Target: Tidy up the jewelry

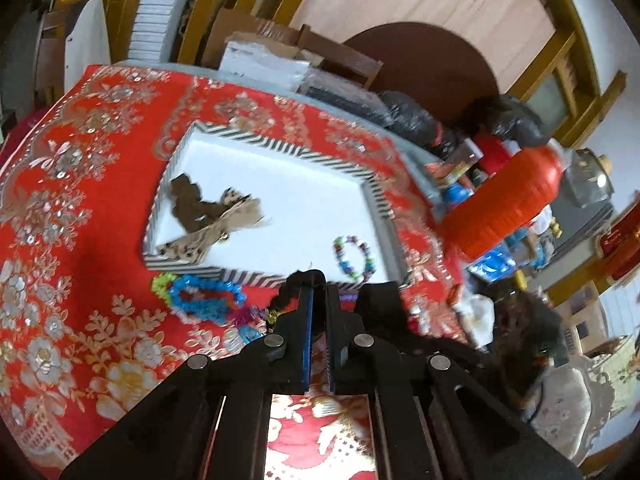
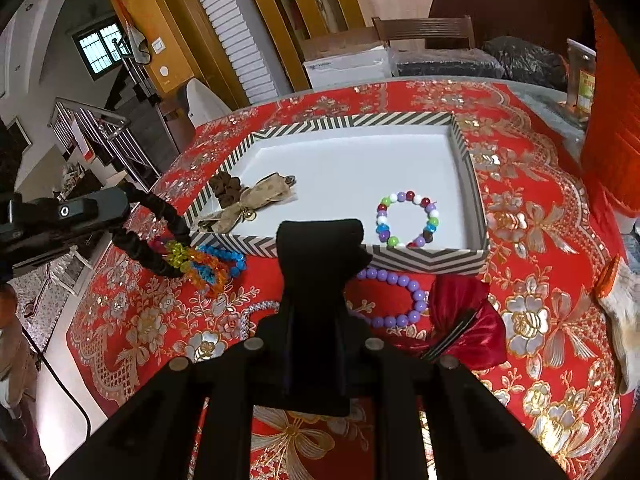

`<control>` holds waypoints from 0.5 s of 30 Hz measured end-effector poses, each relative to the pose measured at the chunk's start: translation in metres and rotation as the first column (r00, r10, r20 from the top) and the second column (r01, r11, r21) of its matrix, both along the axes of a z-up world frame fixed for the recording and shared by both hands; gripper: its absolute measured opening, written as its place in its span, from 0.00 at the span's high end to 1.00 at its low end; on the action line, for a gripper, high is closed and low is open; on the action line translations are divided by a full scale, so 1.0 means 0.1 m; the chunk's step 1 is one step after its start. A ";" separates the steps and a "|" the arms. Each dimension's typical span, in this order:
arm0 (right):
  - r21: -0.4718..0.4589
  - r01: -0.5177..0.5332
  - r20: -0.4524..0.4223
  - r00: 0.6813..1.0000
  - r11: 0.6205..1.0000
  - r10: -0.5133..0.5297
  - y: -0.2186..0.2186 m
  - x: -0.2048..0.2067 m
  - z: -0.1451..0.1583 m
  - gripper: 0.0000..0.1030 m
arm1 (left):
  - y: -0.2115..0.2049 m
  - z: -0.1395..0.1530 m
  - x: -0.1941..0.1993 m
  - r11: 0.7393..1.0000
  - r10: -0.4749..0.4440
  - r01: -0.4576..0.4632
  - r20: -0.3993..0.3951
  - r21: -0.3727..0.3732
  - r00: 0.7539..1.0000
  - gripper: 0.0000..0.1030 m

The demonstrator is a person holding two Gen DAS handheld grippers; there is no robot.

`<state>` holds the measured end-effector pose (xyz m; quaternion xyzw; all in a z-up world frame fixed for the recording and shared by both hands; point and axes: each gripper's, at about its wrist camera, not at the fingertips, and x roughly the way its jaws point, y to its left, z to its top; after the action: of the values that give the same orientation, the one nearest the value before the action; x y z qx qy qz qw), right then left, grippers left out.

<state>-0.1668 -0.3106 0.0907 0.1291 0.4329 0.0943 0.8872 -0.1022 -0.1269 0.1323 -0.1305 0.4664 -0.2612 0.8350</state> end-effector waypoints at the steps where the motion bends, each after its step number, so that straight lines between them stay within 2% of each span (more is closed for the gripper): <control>1: 0.000 -0.003 -0.002 1.000 1.000 0.003 0.01 0.00 0.00 0.84 | 0.01 -0.06 0.01 1.000 -0.002 0.002 -0.027 -0.009 1.000 0.89; 6: -0.016 -0.019 -0.014 1.000 1.000 0.019 0.06 0.00 -0.03 0.84 | 0.14 -0.28 -0.03 1.000 0.017 -0.016 -0.066 0.017 0.998 0.89; 9: -0.022 -0.025 -0.016 1.000 0.999 0.024 0.08 0.00 -0.04 0.84 | 0.28 -0.54 0.03 0.989 0.075 -0.061 -0.104 0.134 0.992 0.88; 10: -0.021 -0.025 -0.018 1.000 0.999 0.024 0.09 0.01 -0.05 0.84 | 0.34 -0.62 0.06 0.986 0.091 -0.071 -0.130 0.148 0.987 0.83; 11: -0.019 -0.025 -0.019 1.000 1.000 0.024 0.09 0.02 -0.06 0.84 | 0.40 -0.70 0.08 0.987 0.099 -0.076 -0.163 0.142 0.982 0.74; 13: -0.018 -0.025 -0.022 0.999 1.000 0.025 0.09 0.03 -0.07 0.84 | 0.48 -0.74 0.08 0.988 0.113 -0.091 -0.188 0.123 0.976 0.67; 15: -0.018 -0.027 -0.028 0.999 0.999 0.026 0.10 0.05 -0.08 0.84 | 0.50 -0.67 0.04 0.987 0.117 -0.098 -0.158 0.125 0.980 0.67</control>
<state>-0.1621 -0.3004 0.0822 0.1167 0.4477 0.1004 0.8808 -0.0979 -0.0764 0.0649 -0.1279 0.5406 -0.1764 0.8126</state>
